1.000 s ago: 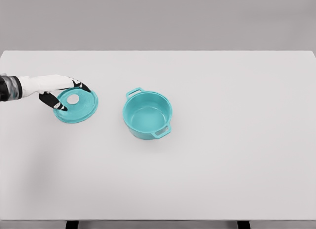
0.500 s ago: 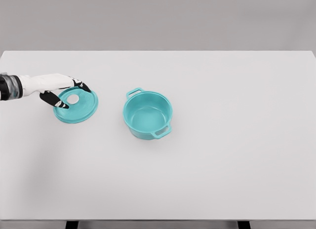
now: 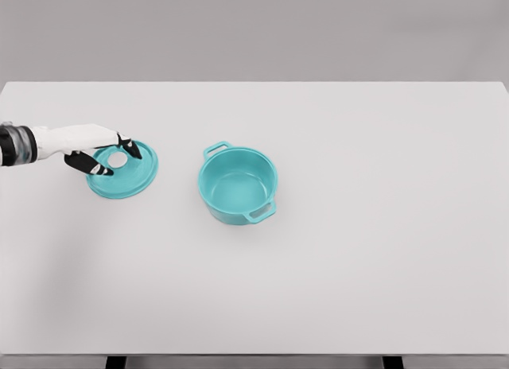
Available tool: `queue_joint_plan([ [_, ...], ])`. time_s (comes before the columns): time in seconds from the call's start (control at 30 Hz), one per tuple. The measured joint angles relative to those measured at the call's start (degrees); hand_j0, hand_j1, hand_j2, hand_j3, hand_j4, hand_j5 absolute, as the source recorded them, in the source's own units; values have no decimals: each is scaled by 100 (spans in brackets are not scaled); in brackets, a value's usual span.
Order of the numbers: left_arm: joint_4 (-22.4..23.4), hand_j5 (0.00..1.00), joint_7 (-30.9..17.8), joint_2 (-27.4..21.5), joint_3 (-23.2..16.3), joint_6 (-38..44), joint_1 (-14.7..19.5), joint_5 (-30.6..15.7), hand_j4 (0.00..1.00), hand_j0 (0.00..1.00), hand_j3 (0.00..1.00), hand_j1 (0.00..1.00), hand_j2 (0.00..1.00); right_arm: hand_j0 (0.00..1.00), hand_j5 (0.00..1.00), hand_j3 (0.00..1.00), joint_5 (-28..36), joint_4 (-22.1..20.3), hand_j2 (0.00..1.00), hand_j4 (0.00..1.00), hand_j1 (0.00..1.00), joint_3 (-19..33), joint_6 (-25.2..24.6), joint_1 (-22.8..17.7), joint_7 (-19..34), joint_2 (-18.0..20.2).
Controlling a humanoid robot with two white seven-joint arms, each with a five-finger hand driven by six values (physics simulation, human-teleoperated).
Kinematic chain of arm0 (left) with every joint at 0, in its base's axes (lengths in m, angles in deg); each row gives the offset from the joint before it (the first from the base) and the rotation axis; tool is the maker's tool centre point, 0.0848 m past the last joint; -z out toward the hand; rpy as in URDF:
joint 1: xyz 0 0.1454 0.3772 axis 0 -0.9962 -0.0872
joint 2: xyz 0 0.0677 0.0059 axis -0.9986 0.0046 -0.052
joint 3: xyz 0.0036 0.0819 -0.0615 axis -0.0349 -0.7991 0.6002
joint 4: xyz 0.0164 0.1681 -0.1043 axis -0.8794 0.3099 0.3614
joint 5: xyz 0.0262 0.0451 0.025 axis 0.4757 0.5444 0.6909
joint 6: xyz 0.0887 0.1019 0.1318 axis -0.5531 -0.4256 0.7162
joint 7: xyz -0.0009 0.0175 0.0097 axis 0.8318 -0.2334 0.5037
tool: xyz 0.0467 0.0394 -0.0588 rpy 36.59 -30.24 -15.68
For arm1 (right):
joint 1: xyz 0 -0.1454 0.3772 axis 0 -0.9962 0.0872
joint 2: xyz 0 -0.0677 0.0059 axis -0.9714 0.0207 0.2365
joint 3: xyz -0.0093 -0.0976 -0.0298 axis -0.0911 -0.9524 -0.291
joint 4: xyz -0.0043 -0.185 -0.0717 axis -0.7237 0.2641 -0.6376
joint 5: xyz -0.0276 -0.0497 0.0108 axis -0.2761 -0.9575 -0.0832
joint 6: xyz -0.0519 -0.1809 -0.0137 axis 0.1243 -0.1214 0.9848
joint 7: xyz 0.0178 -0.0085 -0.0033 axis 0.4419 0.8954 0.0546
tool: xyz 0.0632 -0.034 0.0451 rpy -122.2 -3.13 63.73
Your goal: Cover the pot with left arm
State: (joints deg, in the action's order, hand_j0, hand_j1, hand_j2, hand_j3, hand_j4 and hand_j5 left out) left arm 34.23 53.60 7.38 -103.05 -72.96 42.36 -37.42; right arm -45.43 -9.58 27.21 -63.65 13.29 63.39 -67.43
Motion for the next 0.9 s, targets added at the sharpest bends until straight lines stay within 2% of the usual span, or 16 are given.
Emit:
queue_joint_plan([
  [0.37, -3, 49, 53, -12, -47, 54, -18, -88, 49, 49, 49, 49, 49, 100, 100, 100, 0, 0, 100, 100, 100, 0, 1, 0, 0, 0],
  [0.5, -79, 50, 38, -24, -44, 37, -35, -39, 50, 50, 50, 50, 50, 100, 100, 100, 0, 0, 100, 100, 100, 0, 2, 0, 0, 0],
  [0.63, -439, 50, -7, -66, -36, -10, -44, 10, 50, 50, 50, 50, 50, 100, 100, 100, 1, 0, 100, 100, 100, 0, 1, 0, 0, 0],
  [0.9, -1673, 50, -19, -608, -65, -26, -35, -265, 50, 50, 50, 50, 50, 100, 100, 100, 0, 0, 100, 100, 100, 0, 0, 0, 0, 0],
])
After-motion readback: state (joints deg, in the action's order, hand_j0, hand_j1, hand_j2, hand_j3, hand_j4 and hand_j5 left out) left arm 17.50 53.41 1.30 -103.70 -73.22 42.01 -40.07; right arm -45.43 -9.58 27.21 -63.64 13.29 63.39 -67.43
